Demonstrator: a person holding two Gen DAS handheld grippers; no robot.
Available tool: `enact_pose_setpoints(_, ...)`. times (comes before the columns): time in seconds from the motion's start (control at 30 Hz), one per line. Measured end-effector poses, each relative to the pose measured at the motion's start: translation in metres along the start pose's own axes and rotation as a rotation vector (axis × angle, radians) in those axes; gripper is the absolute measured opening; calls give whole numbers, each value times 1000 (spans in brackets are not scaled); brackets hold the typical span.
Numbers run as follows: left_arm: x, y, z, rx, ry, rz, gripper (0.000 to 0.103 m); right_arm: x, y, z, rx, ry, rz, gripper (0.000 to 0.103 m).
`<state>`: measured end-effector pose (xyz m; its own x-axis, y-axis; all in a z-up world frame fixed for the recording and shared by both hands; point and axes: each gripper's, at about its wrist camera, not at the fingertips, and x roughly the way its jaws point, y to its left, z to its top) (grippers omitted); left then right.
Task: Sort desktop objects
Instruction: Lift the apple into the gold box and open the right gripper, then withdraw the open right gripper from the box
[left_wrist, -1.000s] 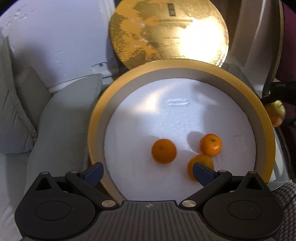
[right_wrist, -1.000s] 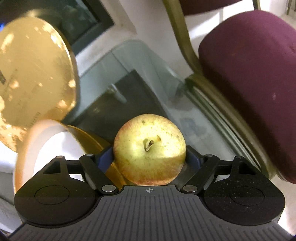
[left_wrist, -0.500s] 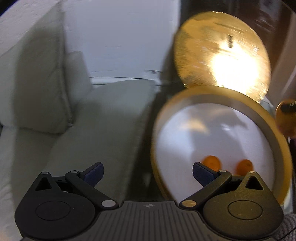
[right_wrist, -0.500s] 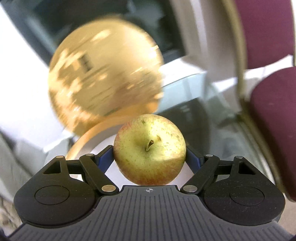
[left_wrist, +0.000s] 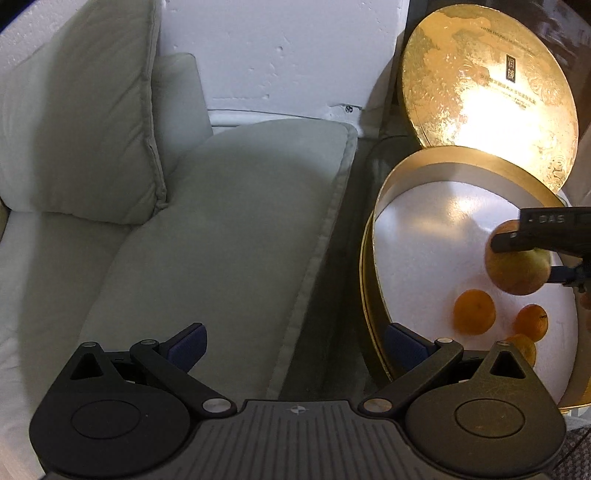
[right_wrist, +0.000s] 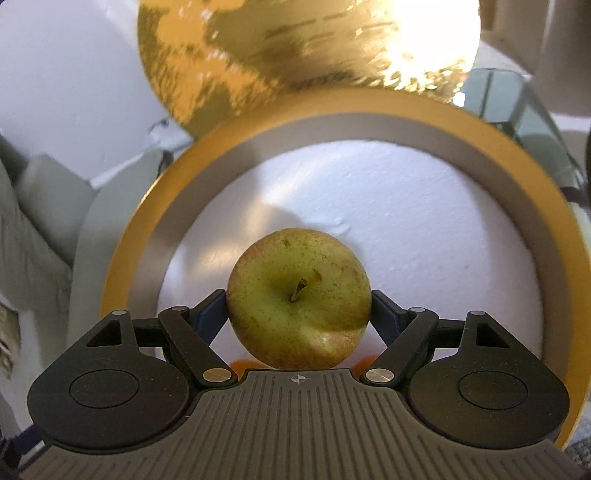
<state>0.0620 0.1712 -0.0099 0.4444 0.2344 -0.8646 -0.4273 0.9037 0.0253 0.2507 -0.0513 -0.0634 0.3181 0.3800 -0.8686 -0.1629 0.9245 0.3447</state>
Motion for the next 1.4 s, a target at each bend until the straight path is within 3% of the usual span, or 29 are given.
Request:
enact_pose_setpoints(0.27, 1, -5, -7, 21, 9, -13, 102, 17, -1, -2, 4, 14, -8, 84)
enact_pose_setpoints(0.57, -22, -18, -18, 65, -27, -18, 102, -43, -4, 1, -11, -97, 11, 89)
enact_pose_setpoints(0.73, -42, -27, -31, 100, -52, -32, 102, -92, -13, -32, 19, -128, 37, 89)
enact_pose_setpoints(1.03, -80, -62, -62, 198, -92, -92, 102, -161, -73, -109, 97, -138, 53, 90)
enact_pose_setpoints(1.4, -115, -96, -85, 294, -146, -114, 102, -219, -98, -157, 91, -224, 79, 93)
